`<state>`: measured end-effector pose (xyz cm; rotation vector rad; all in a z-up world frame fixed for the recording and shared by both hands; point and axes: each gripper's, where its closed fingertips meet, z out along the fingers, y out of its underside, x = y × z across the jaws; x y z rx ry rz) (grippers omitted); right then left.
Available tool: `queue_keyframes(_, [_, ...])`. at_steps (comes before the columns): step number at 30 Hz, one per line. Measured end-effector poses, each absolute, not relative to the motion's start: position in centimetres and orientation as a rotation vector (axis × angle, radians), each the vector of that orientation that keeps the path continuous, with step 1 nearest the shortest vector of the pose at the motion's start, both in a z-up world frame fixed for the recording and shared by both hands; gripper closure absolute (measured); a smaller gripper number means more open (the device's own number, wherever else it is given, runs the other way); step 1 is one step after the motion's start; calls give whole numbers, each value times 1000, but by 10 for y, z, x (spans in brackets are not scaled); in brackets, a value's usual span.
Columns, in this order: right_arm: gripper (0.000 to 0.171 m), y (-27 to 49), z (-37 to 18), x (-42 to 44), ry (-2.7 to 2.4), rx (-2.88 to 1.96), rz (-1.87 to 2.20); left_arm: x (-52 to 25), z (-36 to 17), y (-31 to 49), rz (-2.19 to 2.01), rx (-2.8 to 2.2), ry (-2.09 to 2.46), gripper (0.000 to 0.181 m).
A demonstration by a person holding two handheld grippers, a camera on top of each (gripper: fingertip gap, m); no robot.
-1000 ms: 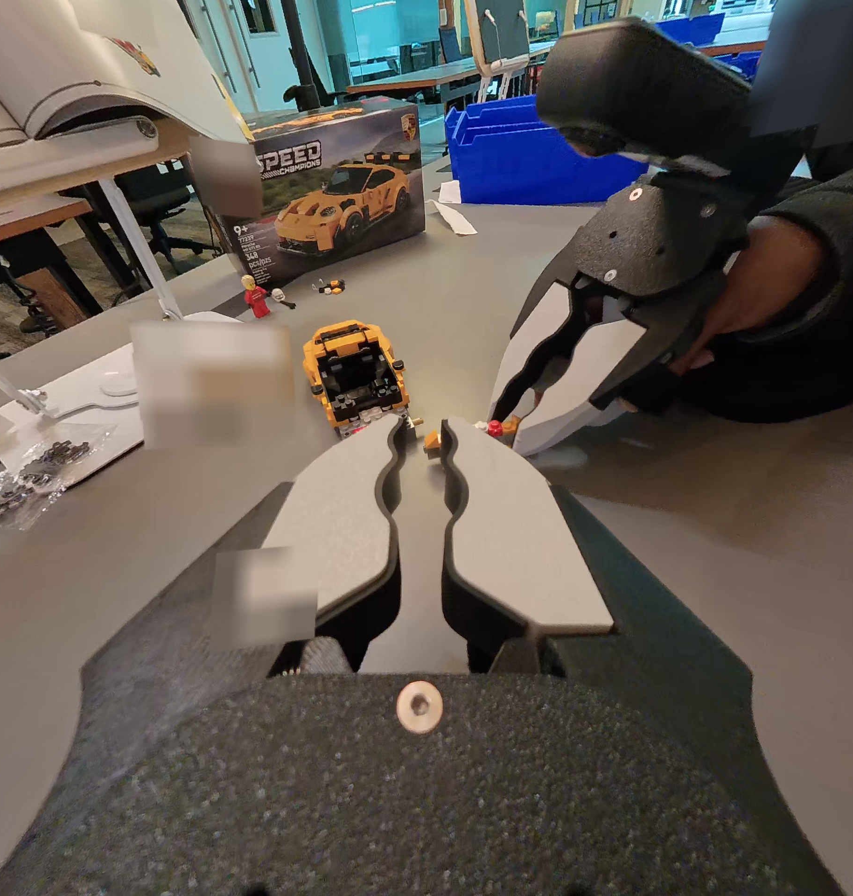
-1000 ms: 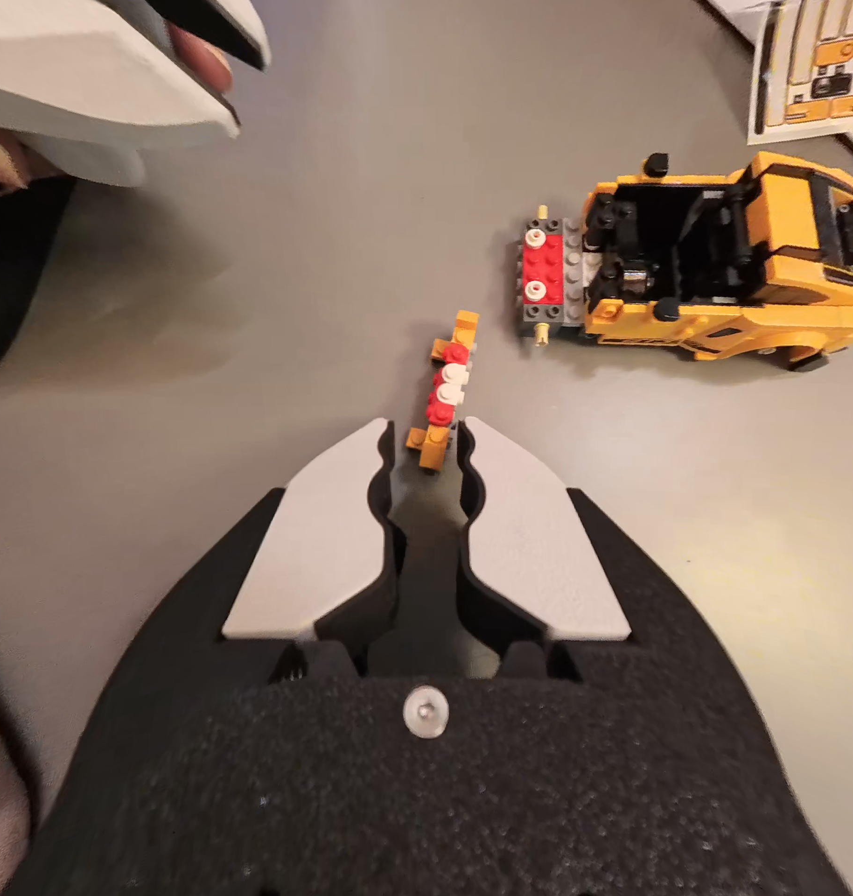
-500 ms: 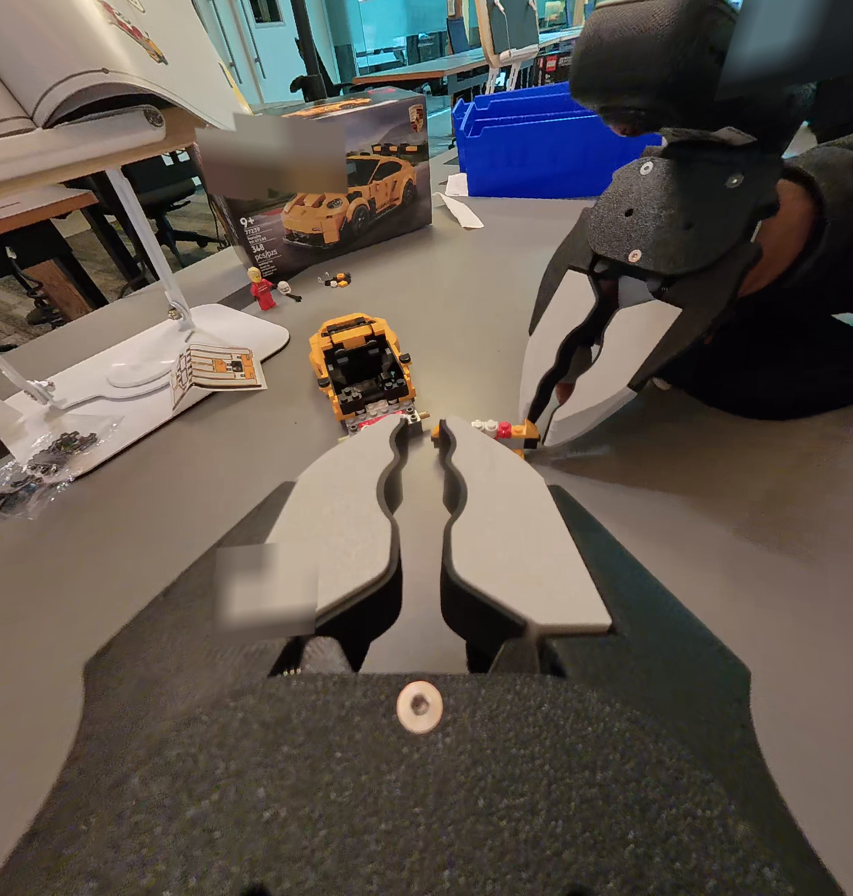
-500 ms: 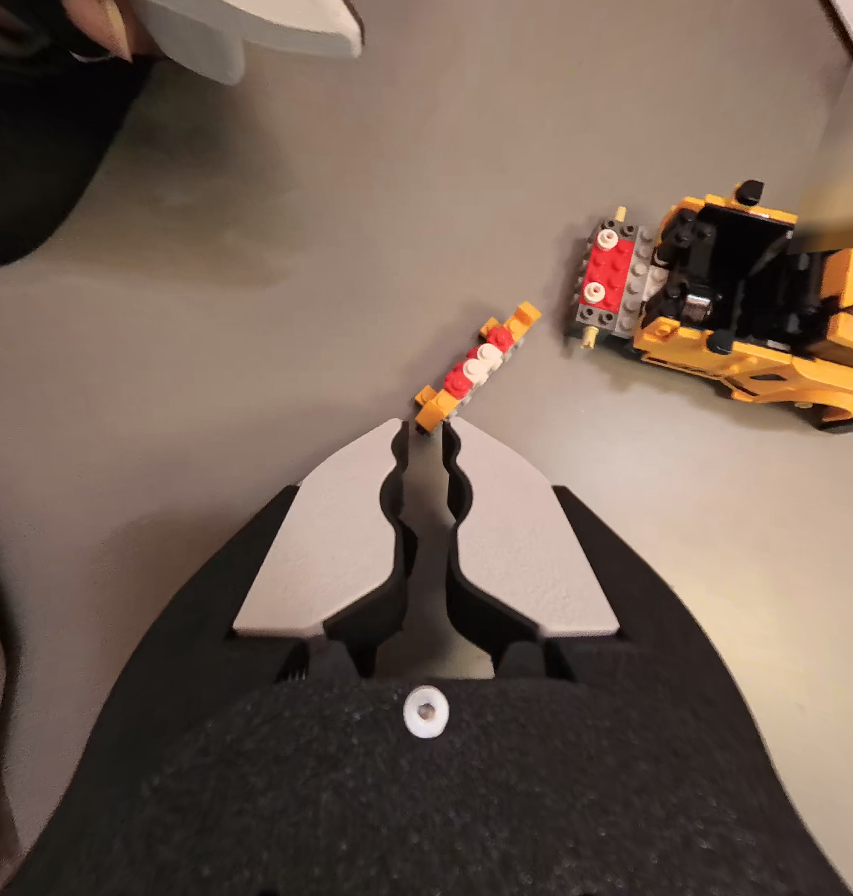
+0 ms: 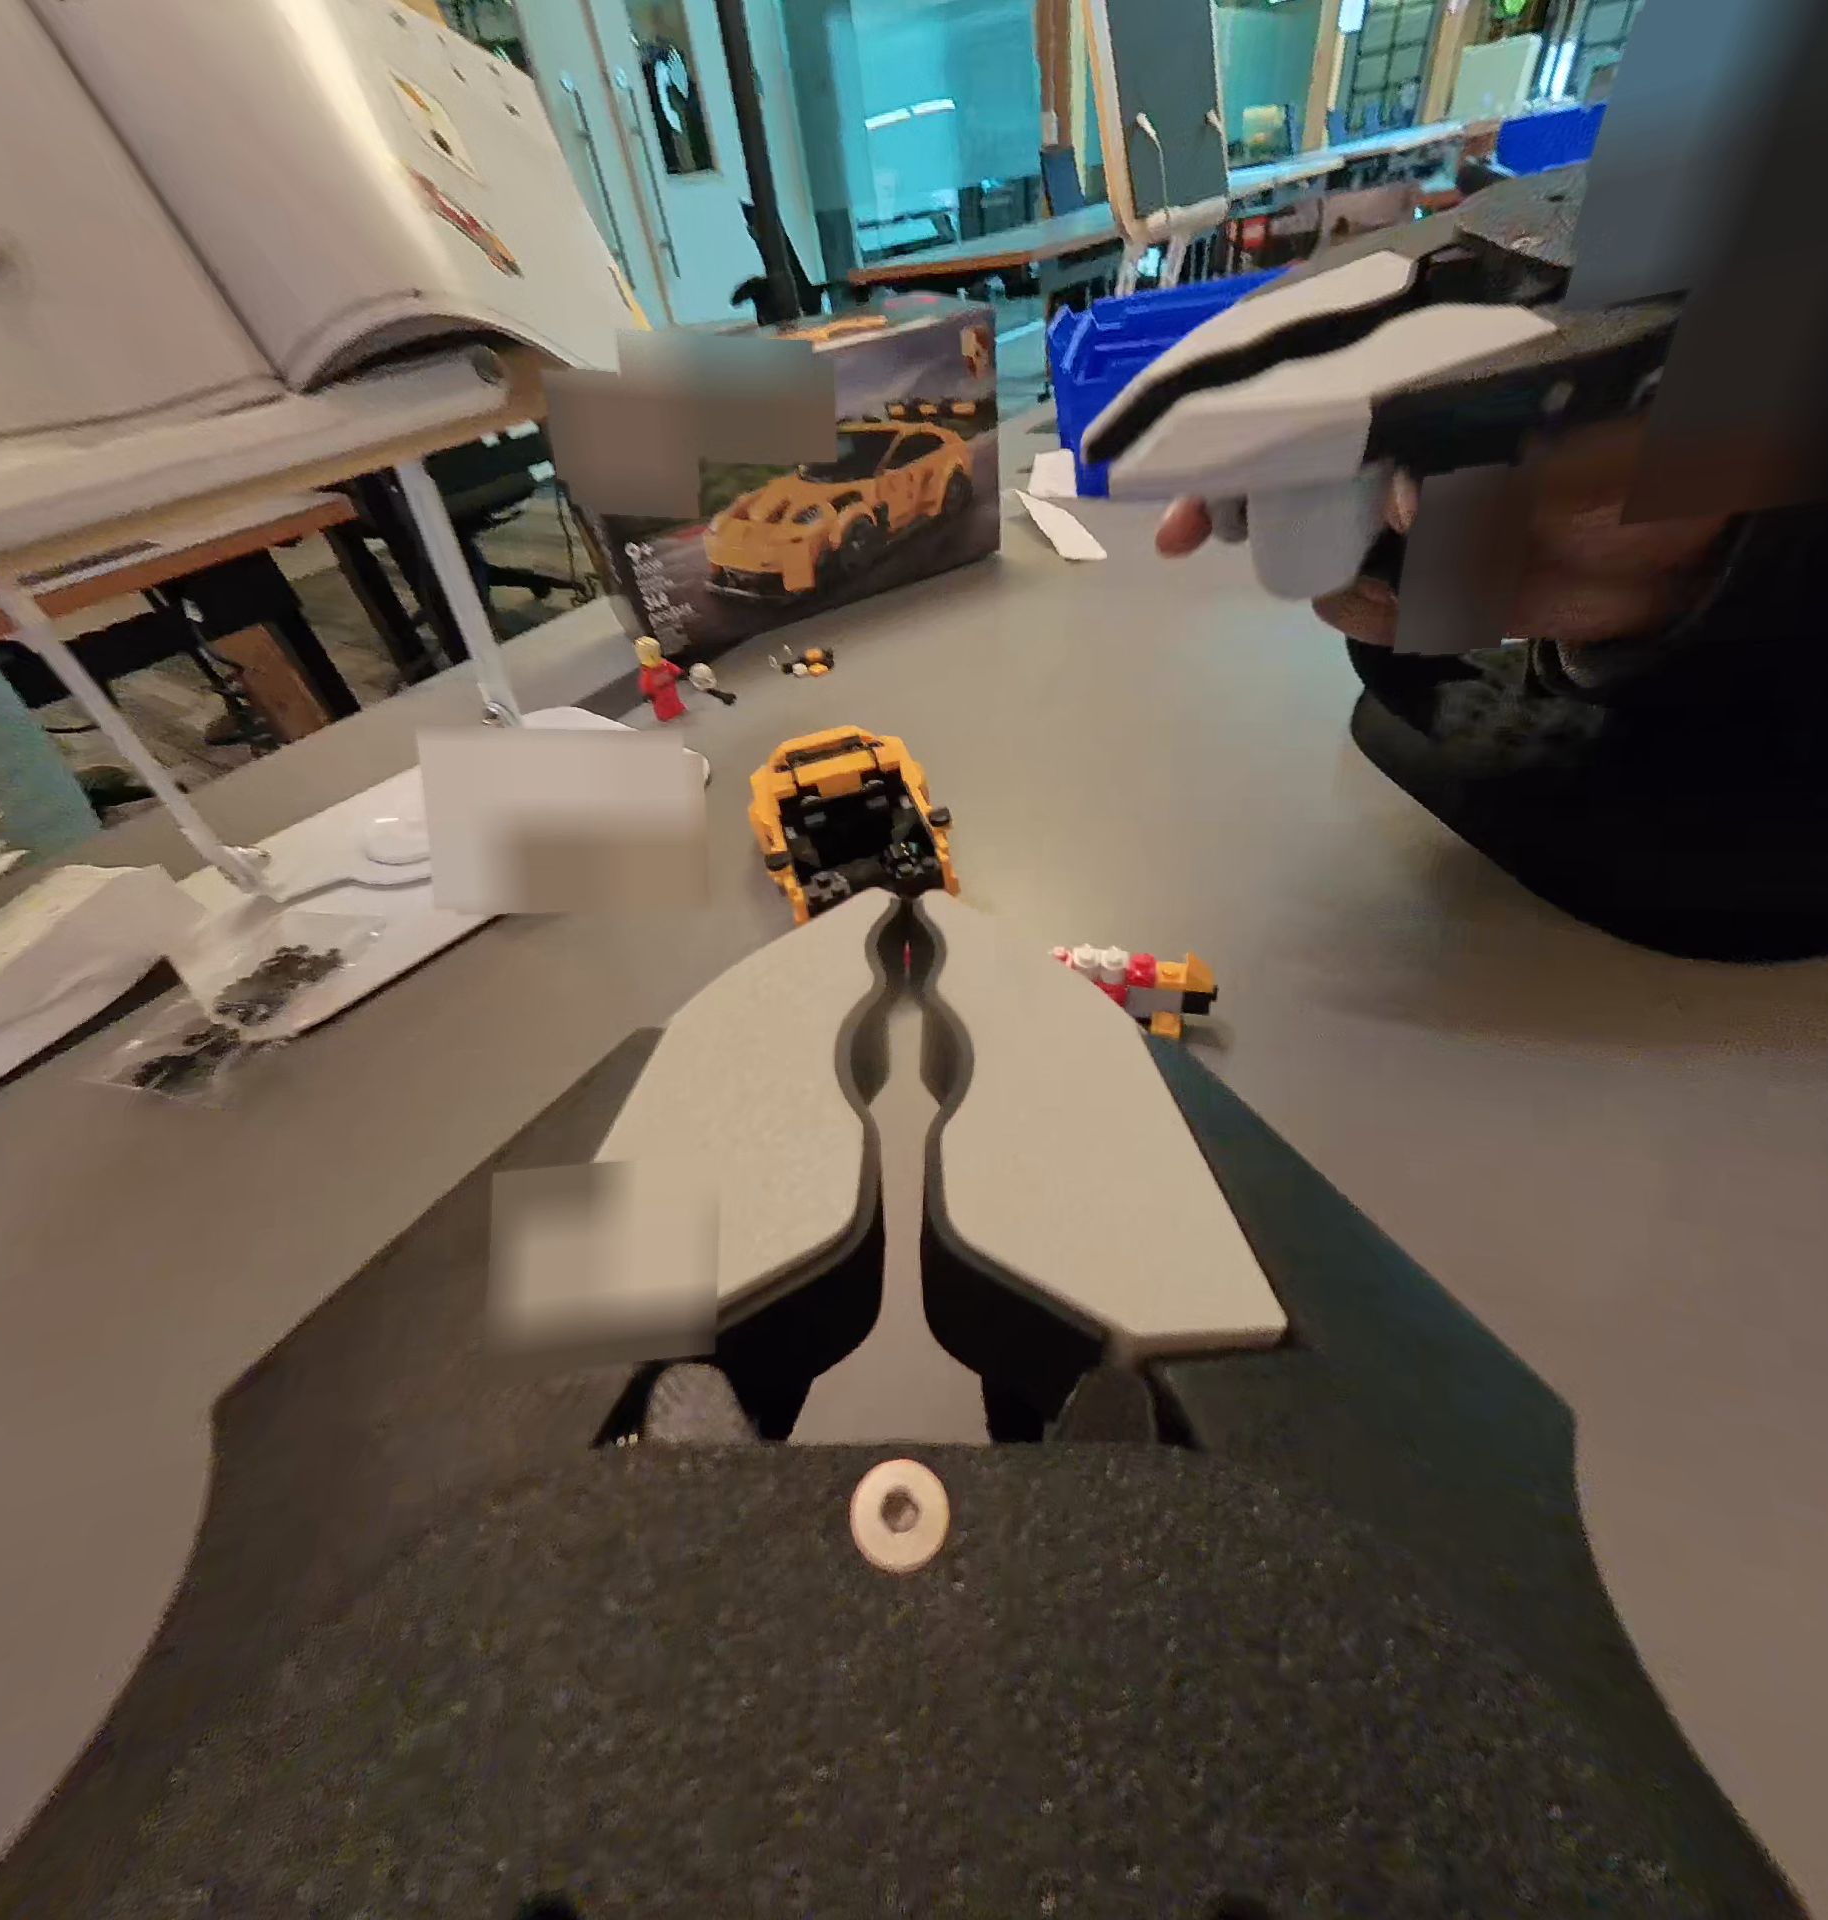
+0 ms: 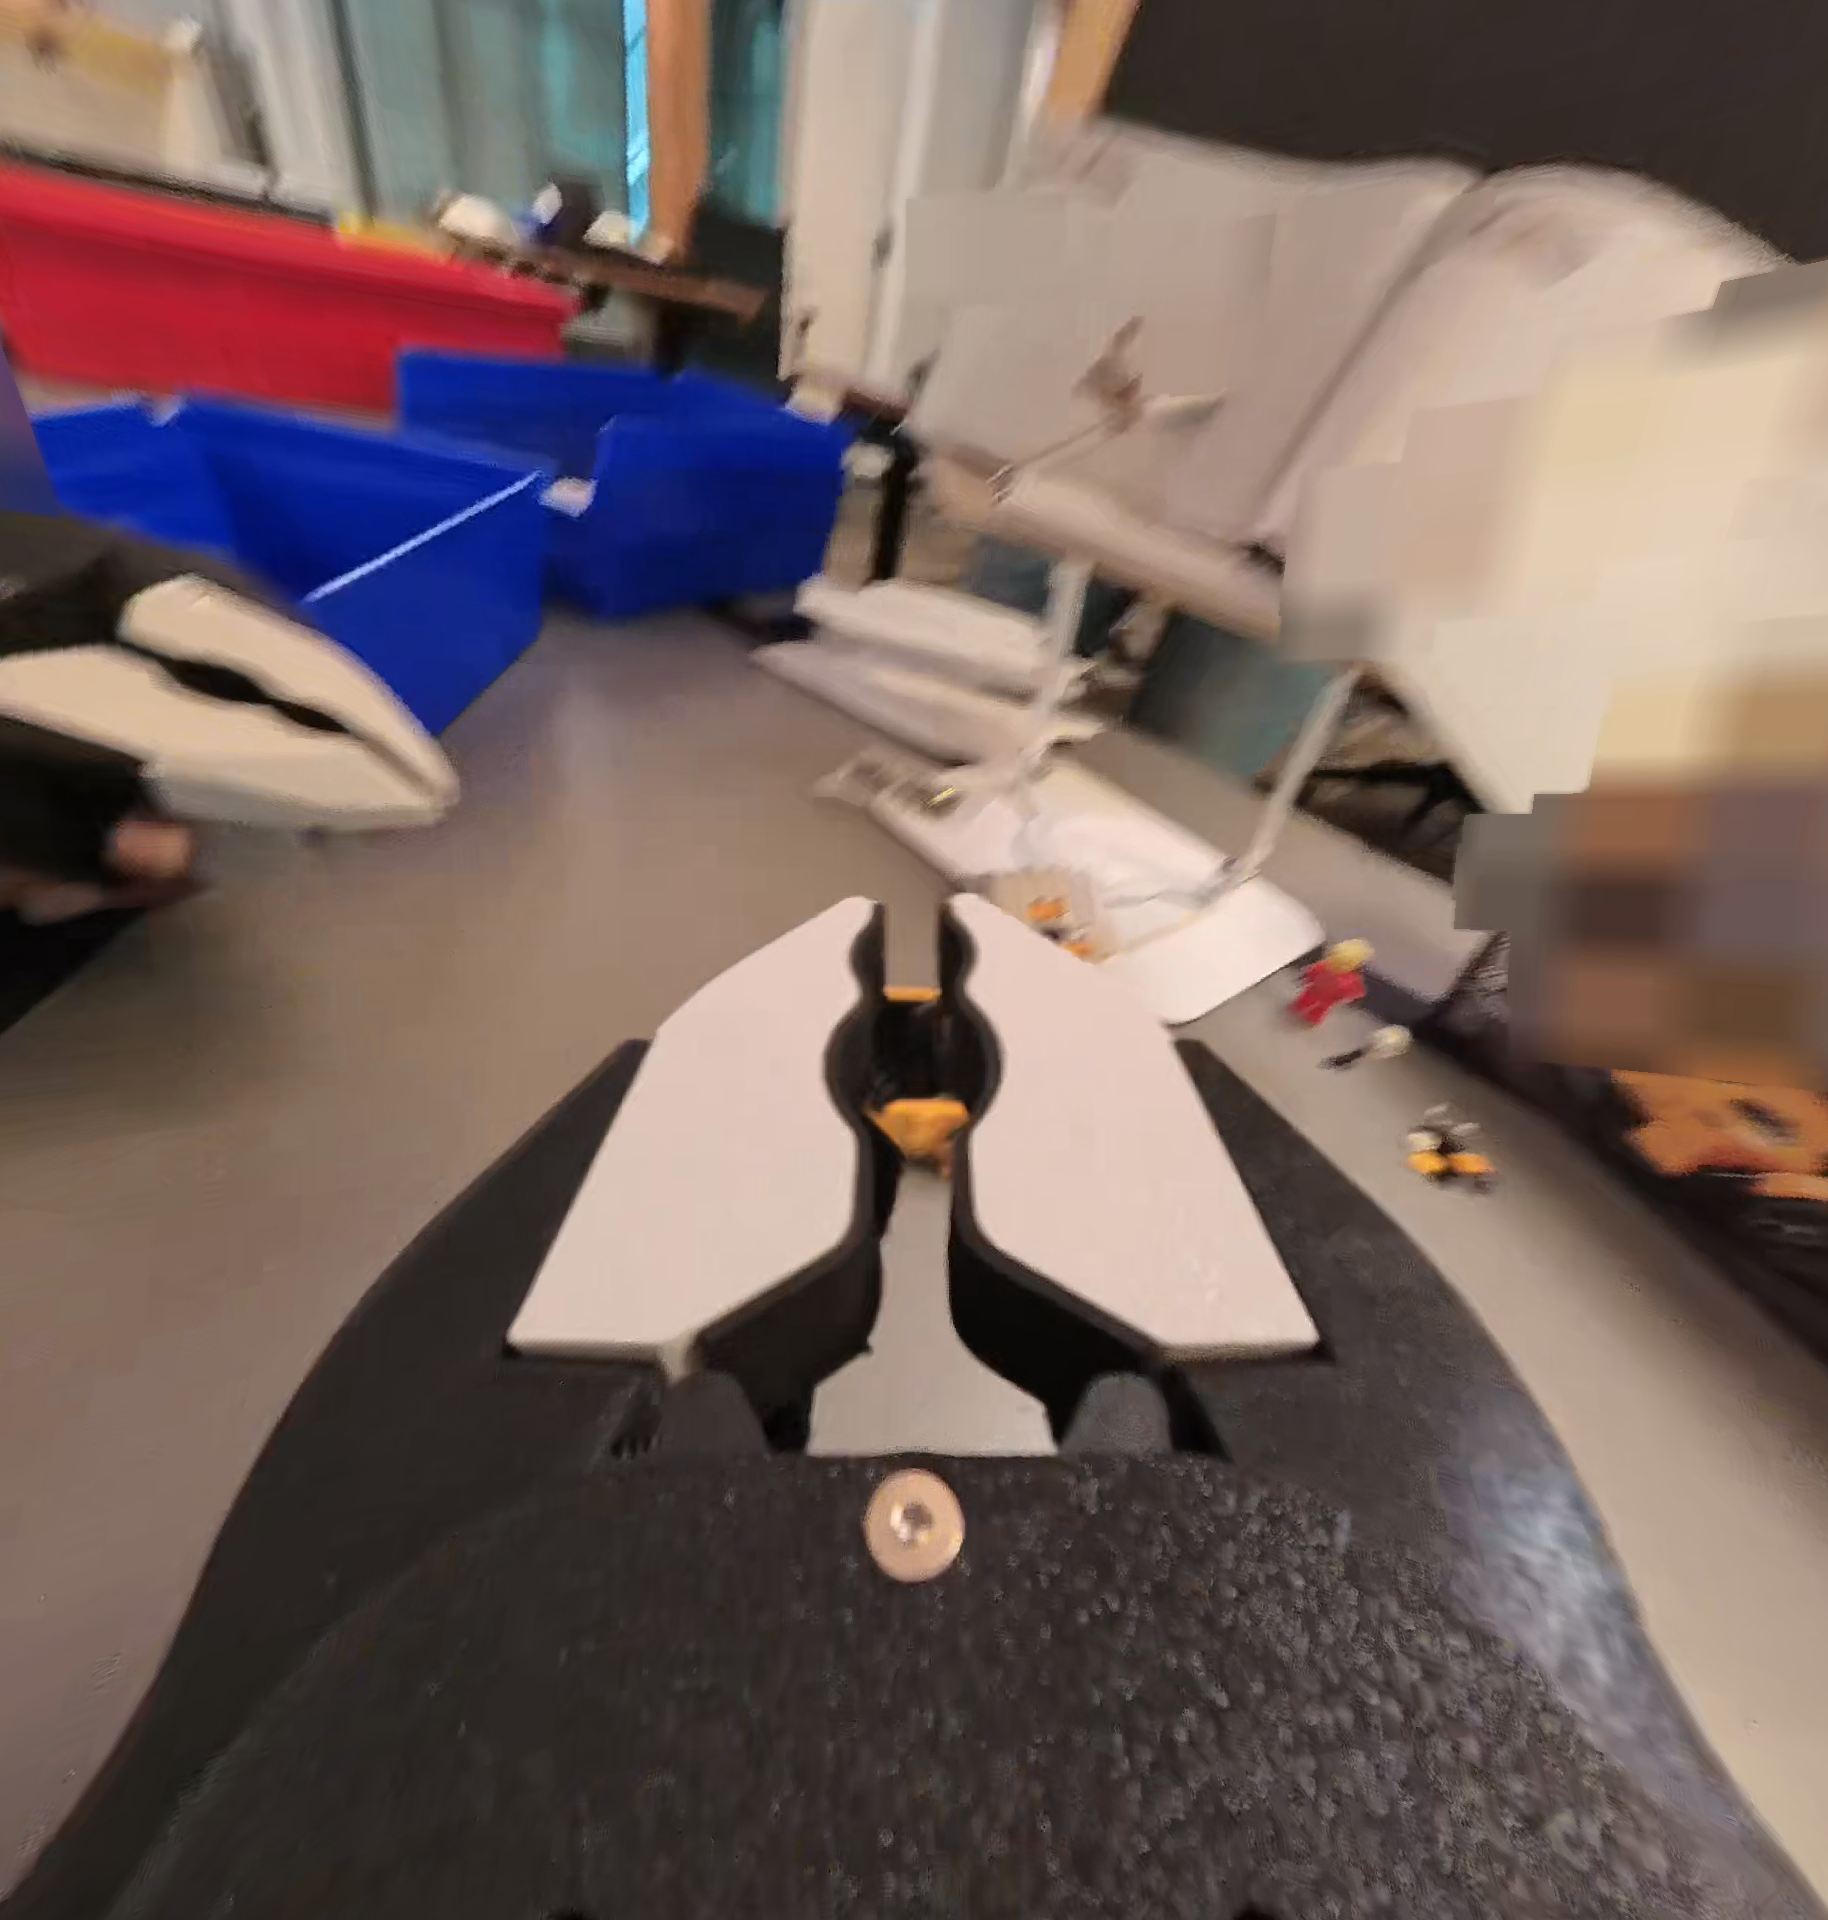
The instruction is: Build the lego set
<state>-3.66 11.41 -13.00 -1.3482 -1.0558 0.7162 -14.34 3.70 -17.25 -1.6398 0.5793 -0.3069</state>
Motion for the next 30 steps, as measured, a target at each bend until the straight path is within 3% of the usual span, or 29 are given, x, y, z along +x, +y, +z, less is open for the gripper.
queue_keyframes(1, [171, 125, -119, -29, -999, -1316, 690, -146, -170, 37, -301, -1631, 564, 181])
queue_keyframes(8, [171, 199, -92, -9, -986, -1182, 494, -154, -171, 40, -287, -1640, 525, 181])
queue_keyframes(13, [153, 258, -94, -16, -1076, -1113, 324, -157, -175, 43, -268, -1658, 515, 181])
queue_keyframes(23, [137, 330, -123, -71, -1333, -928, -99, -168, -182, 49, -247, -1702, 466, 181])
queue_keyframes(30, [158, 348, -123, -74, -1435, -882, -143, -170, -186, 51, -255, -1720, 458, 181])
